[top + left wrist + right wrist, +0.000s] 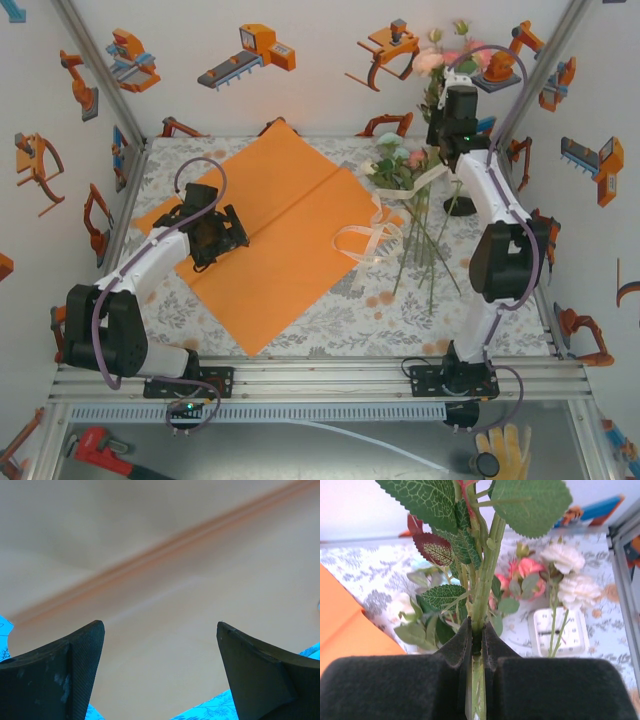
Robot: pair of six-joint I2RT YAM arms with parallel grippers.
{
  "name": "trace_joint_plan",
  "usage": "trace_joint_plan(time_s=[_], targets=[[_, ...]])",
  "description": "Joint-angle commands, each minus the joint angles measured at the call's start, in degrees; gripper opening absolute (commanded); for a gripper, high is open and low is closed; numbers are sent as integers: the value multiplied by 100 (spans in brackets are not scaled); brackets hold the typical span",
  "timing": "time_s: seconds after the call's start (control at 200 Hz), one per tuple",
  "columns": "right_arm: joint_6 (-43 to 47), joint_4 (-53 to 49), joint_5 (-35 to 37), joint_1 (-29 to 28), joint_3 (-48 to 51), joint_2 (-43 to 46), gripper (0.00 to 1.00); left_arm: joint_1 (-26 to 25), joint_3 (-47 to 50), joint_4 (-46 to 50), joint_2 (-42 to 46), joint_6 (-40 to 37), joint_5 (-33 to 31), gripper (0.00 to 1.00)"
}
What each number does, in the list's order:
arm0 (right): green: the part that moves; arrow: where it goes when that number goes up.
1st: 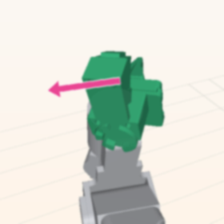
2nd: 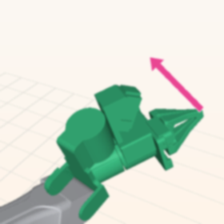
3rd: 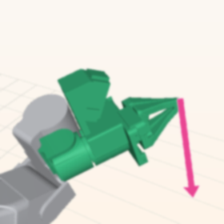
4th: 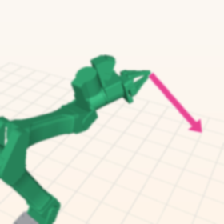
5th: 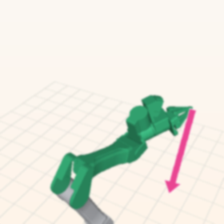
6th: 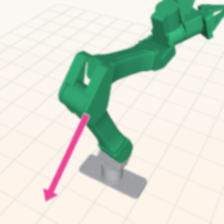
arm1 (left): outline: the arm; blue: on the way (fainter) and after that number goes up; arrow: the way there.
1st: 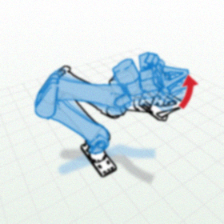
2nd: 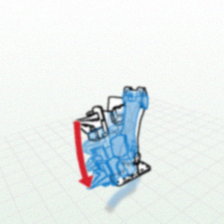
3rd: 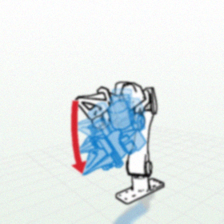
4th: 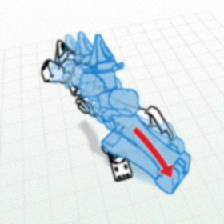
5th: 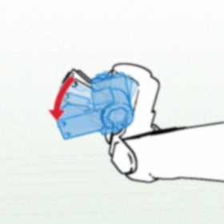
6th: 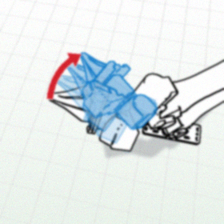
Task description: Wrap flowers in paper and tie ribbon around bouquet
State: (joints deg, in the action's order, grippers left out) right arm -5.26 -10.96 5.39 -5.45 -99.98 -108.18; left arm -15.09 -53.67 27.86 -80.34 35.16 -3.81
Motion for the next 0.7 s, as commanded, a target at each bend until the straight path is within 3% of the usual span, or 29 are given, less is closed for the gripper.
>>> trace_joint_plan(time_s=[0.0, 0.2, 0.33, 0.426, 0.581, 0.696], targets=[[256, 884, -76, -76, -8, 213, 0, -44, -187, 132, 156, -91, -21, 85], [475, 344, 97, -203, -1186, 415, 0, -46, -297, 269, 280, -156, -3, 85], [-41, -1809, 41, -409, -3327, -22, 0, -38, -362, 377, 547, -171, 58, 85], [-356, -2757, -81, -779, -4158, -225, 0, -26, -391, 408, 859, -210, 169, 86], [-1449, -3015, -261, -1501, -4066, -279, 0, -12, -584, 702, 1458, -274, 85, 87], [-2133, -1843, -521, -2045, -3248, -344, 0, -21, -571, 783, 1936, -337, 19, 88]])
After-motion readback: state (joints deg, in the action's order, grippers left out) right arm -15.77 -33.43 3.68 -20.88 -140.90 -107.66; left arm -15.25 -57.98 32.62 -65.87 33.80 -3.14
